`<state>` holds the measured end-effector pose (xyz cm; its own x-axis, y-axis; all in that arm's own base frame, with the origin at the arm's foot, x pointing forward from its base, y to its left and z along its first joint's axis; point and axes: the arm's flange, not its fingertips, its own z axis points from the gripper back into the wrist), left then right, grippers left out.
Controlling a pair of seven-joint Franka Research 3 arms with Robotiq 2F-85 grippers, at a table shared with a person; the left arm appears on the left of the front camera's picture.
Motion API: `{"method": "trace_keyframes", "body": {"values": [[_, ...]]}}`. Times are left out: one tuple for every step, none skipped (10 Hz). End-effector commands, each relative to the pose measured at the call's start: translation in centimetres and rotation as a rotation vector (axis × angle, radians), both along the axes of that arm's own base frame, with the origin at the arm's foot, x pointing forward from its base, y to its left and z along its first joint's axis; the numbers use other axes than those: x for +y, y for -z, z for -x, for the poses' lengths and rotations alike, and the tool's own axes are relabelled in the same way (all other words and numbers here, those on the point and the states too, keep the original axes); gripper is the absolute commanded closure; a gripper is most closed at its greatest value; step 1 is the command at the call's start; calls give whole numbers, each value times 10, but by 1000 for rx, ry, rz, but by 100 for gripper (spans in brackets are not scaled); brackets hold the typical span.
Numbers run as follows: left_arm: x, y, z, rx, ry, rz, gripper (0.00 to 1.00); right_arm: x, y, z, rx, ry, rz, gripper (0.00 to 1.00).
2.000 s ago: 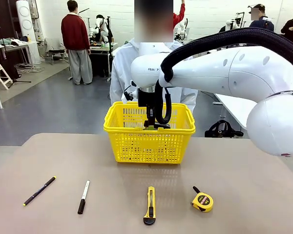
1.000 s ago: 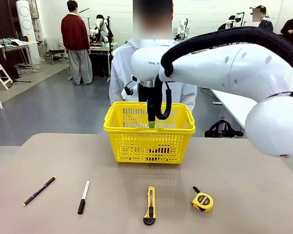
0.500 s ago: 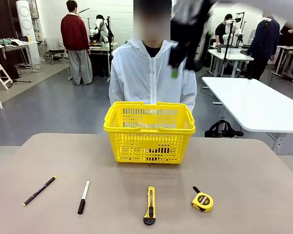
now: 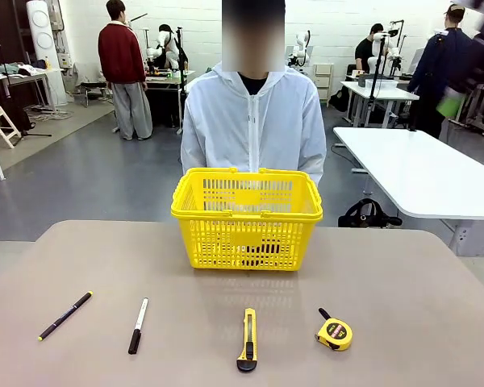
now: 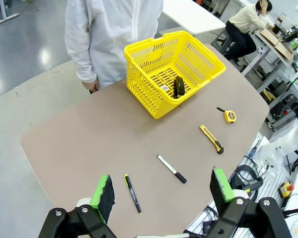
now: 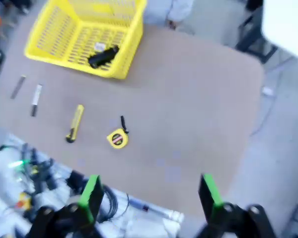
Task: Place the items the person wants into the basket.
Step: Pick up the item the person points to and place it in the Market Basket.
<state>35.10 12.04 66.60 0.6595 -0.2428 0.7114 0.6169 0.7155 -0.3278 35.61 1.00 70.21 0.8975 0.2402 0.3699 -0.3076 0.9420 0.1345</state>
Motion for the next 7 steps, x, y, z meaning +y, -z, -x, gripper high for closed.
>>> {"method": "trace_keyframes", "body": {"values": [[1, 0, 0, -16, 13, 12, 0, -15, 49, 20, -105, -17, -81, 0], [1, 0, 0, -16, 13, 12, 0, -26, 58, 26, -124, -17, -87, 0], [1, 0, 0, -16, 13, 12, 0, -34, 63, 31, -156, -20, -81, 0], [1, 0, 0, -16, 13, 12, 0, -41, 63, 36, -192, -2, -74, 0], [1, 0, 0, -16, 13, 12, 0, -48, 59, 38, -205, 25, -77, 0], [1, 0, 0, -16, 13, 12, 0, -53, 55, 40, -215, 45, -74, 0], [1, 0, 0, -16, 13, 12, 0, -54, 51, 39, -222, 55, -78, 0]]}}
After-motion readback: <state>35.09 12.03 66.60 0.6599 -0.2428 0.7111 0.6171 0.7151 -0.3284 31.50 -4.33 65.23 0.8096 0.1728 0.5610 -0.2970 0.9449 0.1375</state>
